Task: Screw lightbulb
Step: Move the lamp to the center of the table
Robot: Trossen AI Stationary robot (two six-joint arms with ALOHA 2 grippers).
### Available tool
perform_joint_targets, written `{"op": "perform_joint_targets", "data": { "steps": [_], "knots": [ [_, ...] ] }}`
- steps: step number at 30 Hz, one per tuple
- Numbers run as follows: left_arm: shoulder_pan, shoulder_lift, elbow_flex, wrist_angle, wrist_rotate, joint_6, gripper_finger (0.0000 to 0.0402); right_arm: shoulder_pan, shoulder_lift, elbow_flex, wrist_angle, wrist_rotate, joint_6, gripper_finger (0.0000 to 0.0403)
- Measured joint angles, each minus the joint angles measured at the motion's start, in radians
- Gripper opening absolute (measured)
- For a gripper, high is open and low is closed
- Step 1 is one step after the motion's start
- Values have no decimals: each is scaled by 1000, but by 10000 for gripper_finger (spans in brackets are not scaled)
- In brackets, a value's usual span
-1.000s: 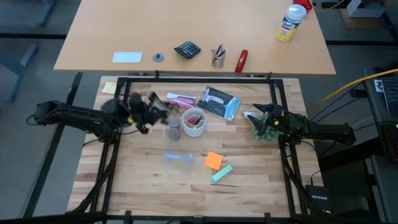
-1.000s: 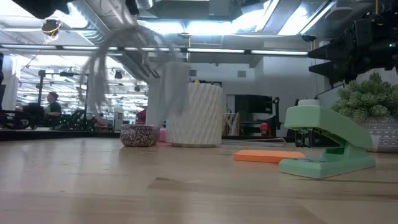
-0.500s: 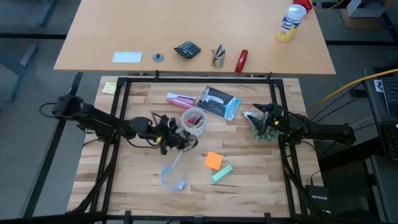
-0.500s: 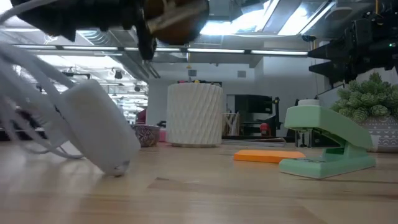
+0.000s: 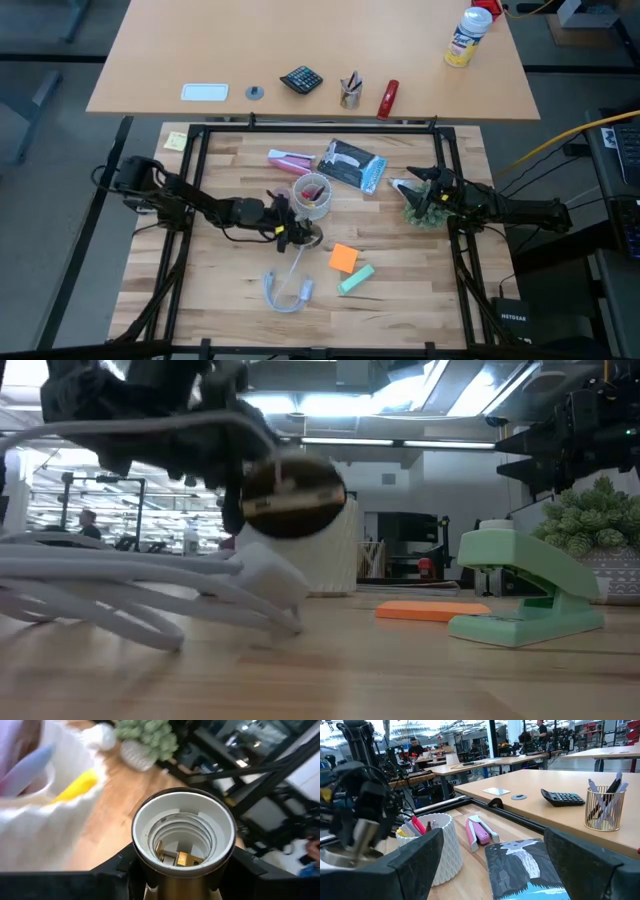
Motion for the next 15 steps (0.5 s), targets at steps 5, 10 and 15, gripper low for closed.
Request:
{"op": "perform_joint_targets", "data": {
  "steps": [5, 10, 15],
  "knots": [
    [31, 68, 1, -2, -96, 3, 169, 0, 0, 0, 0, 0, 0, 351],
    [77, 113, 37, -5, -192, 84, 169, 0, 0, 0, 0, 0, 0, 351],
    [142, 161, 91, -19, -223, 161, 171, 0, 0, 0, 0, 0, 0, 351]
  ]
}}
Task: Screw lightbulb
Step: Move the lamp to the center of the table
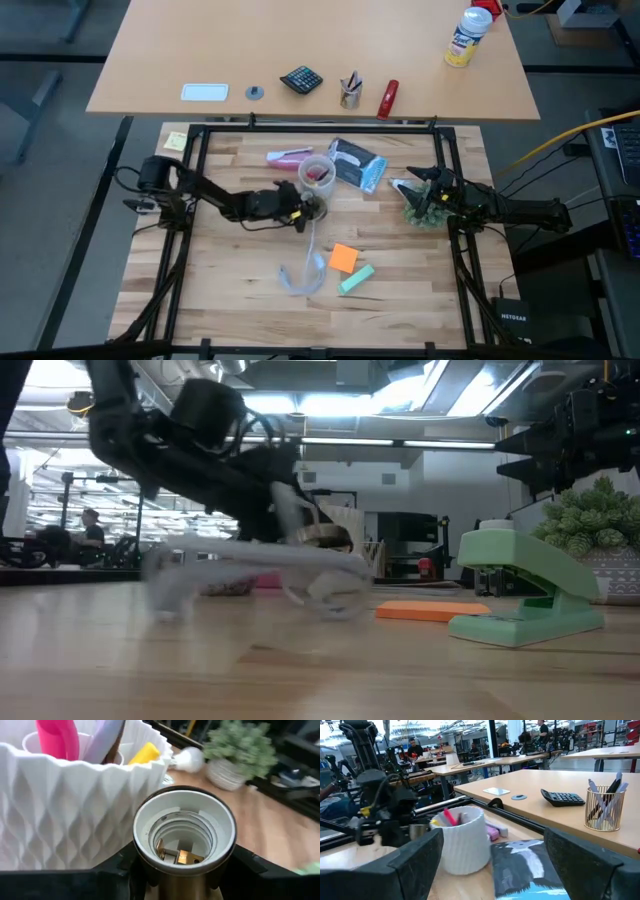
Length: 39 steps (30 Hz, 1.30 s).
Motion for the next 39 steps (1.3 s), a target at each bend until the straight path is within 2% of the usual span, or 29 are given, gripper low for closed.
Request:
{"op": "perform_joint_targets", "data": {
  "steps": [6, 12, 19, 22, 29, 33, 39],
  "knots": [
    [55, 31, 48, -87, 3, 42, 171, 0, 0, 0, 0, 0, 0, 351],
    [27, 19, 52, -59, 47, 139, 170, 0, 0, 1, 2, -3, 12, 351],
    [-40, 19, 52, -137, 64, 279, 169, 0, 0, 1, 17, -155, 74, 351],
    [-54, 19, 52, -172, 51, 333, 169, 0, 0, 1, 17, -182, 89, 351],
    [-53, 24, 52, -193, 19, 441, 169, 0, 0, 1, 27, -185, 95, 351],
    [-54, 37, 53, -195, 20, 492, 169, 0, 0, 1, 88, -185, 106, 351],
    [-54, 80, 82, -186, 22, 463, 169, 0, 3, 1, 140, -184, 77, 351]
  ]
}}
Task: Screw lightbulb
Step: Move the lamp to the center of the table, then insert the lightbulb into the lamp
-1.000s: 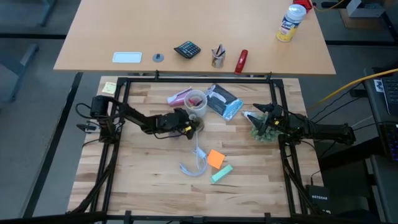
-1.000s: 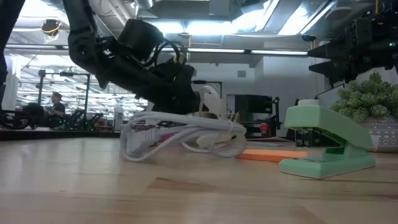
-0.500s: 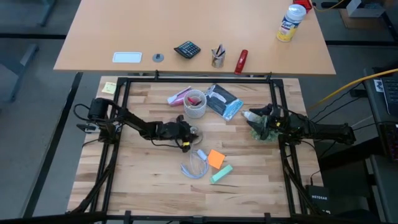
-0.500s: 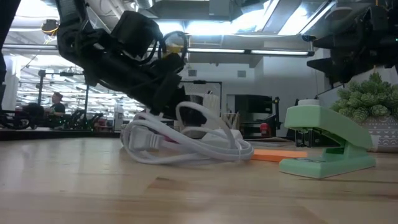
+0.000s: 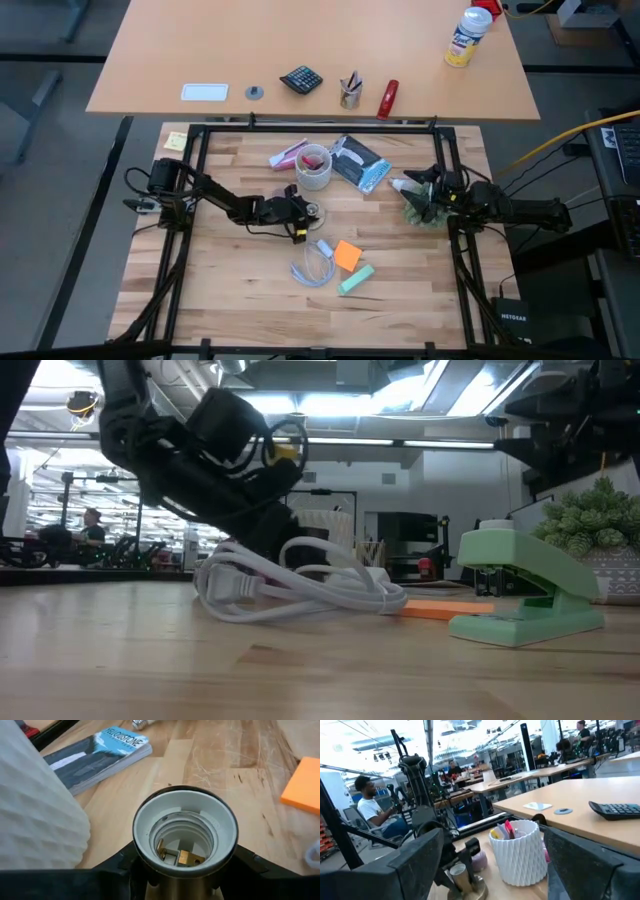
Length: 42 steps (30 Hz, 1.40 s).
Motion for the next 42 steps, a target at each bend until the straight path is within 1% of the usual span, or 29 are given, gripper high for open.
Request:
{"op": "perform_joint_targets", "data": {
  "steps": [3, 7, 11, 16, 20, 24, 30, 34, 38, 42],
  "knots": [
    [-4, 55, 54, 5, 5, -32, 179, 0, 4, 0, 3, 0, 0, 351],
    [-6, 120, 123, 0, 5, -16, 205, 0, 6, 0, 3, 1, 0, 351],
    [-6, 132, 161, -16, 8, 7, 222, 0, 6, 0, 0, 2, 0, 351],
    [-6, 131, 167, -21, 4, -21, 239, 0, 6, 0, -5, 12, -1, 351],
    [-7, 124, 169, -16, -5, -60, 256, 0, 6, 0, -7, 71, -21, 351],
    [-8, 123, 169, -17, -57, -102, 271, 0, 6, 0, -7, 106, -31, 351],
    [-24, 121, 169, -4, -73, -96, 276, 0, 15, 2, -13, 110, -31, 351],
    [-45, 112, 169, -3, -73, -92, 276, 0, 47, 55, -60, 144, -32, 351],
    [-64, 89, 169, -17, -75, -68, 277, 0, 112, 128, -108, 196, -47, 351],
    [-75, 52, 168, -32, -122, -41, 276, 0, 200, 217, -188, 241, -51, 351]
  ]
}}
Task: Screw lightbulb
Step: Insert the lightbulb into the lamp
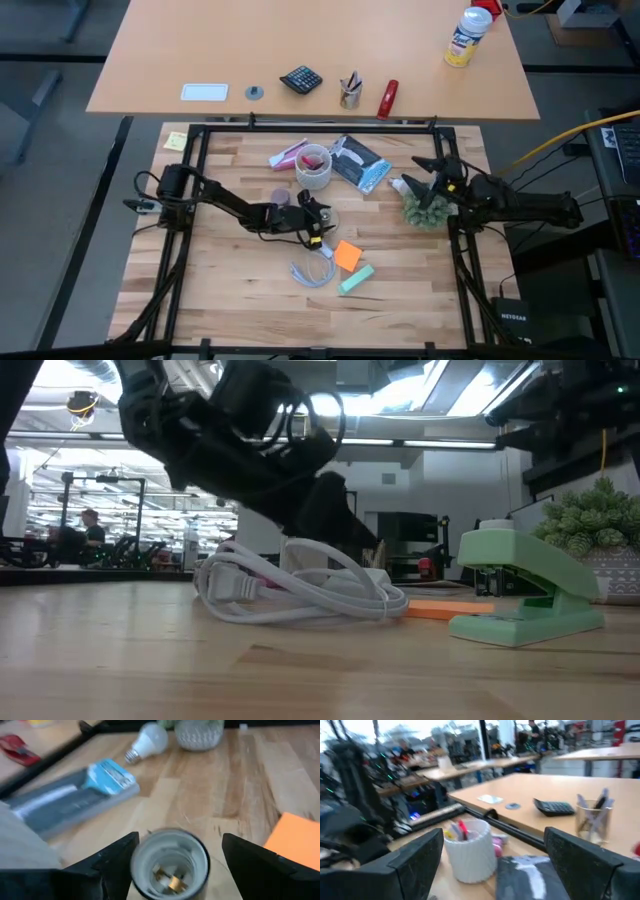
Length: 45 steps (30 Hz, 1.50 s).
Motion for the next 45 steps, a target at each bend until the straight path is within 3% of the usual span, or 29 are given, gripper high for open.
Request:
{"op": "perform_joint_targets", "data": {
  "steps": [11, 22, 25, 33, 38, 45],
  "knots": [
    [1, -141, 0, -208, -89, 14, 274, 0, 318, 288, -226, 153, 1, 351],
    [1, -159, -2, -242, -89, -12, 274, -60, 645, 596, -536, 186, -1, 351],
    [1, -159, -2, -225, -89, -14, 274, -120, 720, 656, -611, 150, -20, 351],
    [1, -159, -1, -71, -94, 19, 274, -323, 900, 752, -711, -114, -55, 351],
    [1, -168, 0, -93, -94, 20, 274, -425, 1015, 796, -784, -239, -69, 351],
    [1, -208, 0, -154, -94, 19, 274, -512, 1180, 824, -891, -278, -79, 351]
  ]
}}
